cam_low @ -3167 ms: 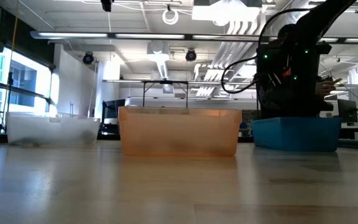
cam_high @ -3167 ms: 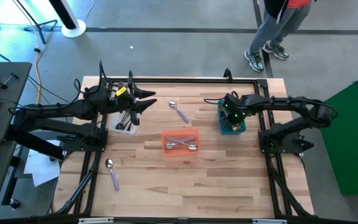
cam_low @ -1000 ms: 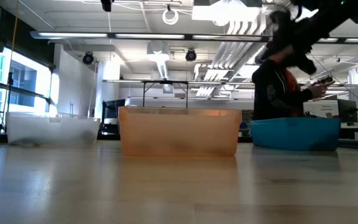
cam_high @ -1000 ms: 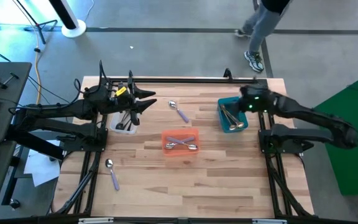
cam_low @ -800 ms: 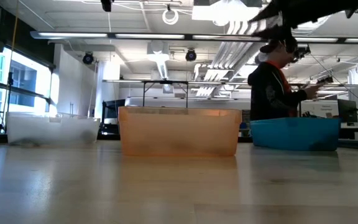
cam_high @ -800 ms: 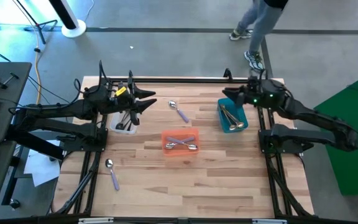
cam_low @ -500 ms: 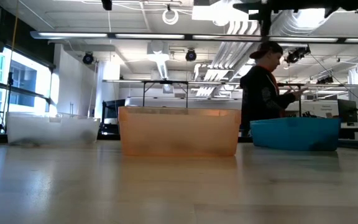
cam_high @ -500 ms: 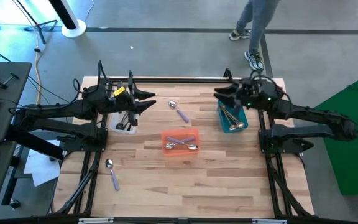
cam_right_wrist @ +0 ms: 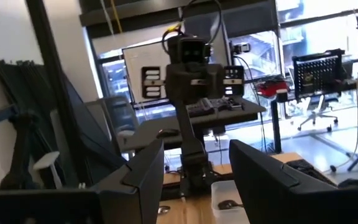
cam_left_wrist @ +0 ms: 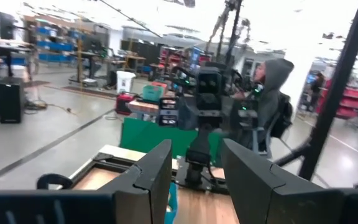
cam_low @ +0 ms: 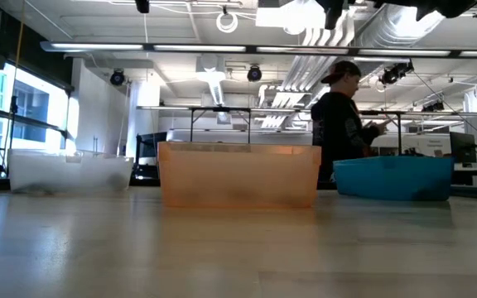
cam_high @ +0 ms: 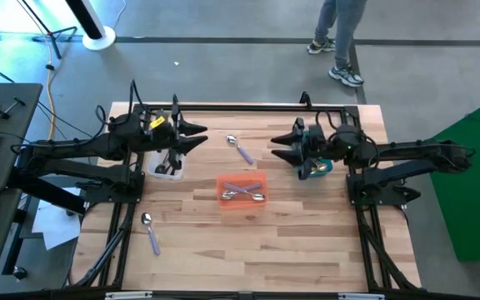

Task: Sort silverware by color (type)
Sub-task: Put the top violet spoon into the orange bin

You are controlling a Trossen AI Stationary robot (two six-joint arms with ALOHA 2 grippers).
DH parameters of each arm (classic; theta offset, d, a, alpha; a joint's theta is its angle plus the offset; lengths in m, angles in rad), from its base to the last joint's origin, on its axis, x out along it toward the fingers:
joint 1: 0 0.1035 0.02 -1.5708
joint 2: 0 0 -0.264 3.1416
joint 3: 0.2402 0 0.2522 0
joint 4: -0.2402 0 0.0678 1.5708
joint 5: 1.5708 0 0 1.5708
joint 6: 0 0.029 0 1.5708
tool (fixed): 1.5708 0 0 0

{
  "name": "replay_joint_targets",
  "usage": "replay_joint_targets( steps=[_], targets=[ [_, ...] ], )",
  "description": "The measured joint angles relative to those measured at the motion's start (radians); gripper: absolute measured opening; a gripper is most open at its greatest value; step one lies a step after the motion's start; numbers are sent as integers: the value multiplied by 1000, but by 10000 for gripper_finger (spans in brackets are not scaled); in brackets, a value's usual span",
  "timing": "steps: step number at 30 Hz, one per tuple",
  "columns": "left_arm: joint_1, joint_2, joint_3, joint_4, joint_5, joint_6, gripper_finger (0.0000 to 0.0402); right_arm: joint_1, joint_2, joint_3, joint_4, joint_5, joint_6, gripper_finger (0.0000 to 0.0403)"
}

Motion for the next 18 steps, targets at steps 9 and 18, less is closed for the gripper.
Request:
replay_joint_targets(
  steps=[9,18],
  targets=[
    [0,0,0,-84,56,43,131,-1,0,0,-18,53,22,167],
    [0,0,0,-132,54,54,131,-1,0,0,-41,53,22,167]
  ],
)
